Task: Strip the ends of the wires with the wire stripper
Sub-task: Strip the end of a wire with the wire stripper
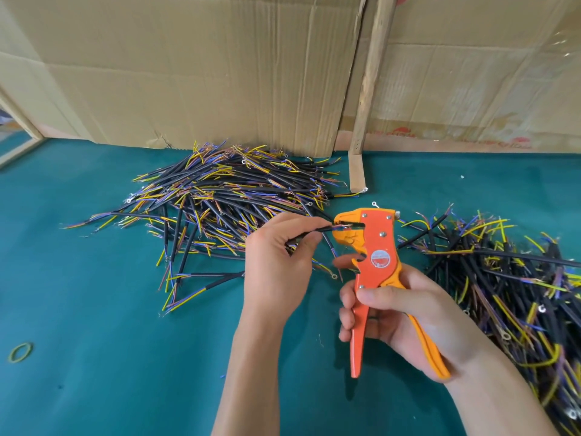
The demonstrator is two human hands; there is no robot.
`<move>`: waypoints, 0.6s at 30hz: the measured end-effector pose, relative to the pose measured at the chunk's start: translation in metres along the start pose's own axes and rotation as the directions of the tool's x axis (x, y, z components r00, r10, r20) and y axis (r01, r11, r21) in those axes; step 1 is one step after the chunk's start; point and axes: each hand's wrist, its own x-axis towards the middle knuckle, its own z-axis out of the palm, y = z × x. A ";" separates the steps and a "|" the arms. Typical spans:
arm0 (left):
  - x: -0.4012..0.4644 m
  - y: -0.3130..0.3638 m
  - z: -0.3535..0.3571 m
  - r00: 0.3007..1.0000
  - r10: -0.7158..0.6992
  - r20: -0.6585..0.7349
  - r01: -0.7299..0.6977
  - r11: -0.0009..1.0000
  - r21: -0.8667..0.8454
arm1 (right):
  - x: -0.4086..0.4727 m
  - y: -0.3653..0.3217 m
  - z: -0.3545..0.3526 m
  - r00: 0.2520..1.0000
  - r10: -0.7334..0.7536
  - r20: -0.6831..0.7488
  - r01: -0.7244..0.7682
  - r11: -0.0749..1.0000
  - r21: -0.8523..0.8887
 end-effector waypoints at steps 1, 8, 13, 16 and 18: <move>0.000 0.001 0.000 1.000 0.002 -0.005 -0.002 1.000 0.011 | 0.000 0.000 0.000 1.000 -0.004 0.001 0.004 1.000 -0.007; 0.000 0.003 0.001 0.999 0.024 -0.029 -0.022 0.997 0.070 | -0.001 0.000 -0.002 1.000 -0.009 -0.004 0.009 0.998 -0.060; -0.001 0.003 0.002 0.998 0.049 -0.032 -0.045 0.993 0.112 | 0.000 0.001 -0.001 1.000 -0.003 -0.016 0.002 0.999 -0.050; -0.001 0.002 0.003 0.998 0.057 -0.029 -0.053 0.991 0.124 | 0.001 0.002 -0.002 0.999 -0.003 -0.031 0.001 0.998 -0.066; -0.002 0.002 0.003 0.998 0.058 -0.028 -0.054 0.991 0.125 | 0.001 0.002 -0.002 0.999 -0.001 -0.035 -0.001 0.998 -0.066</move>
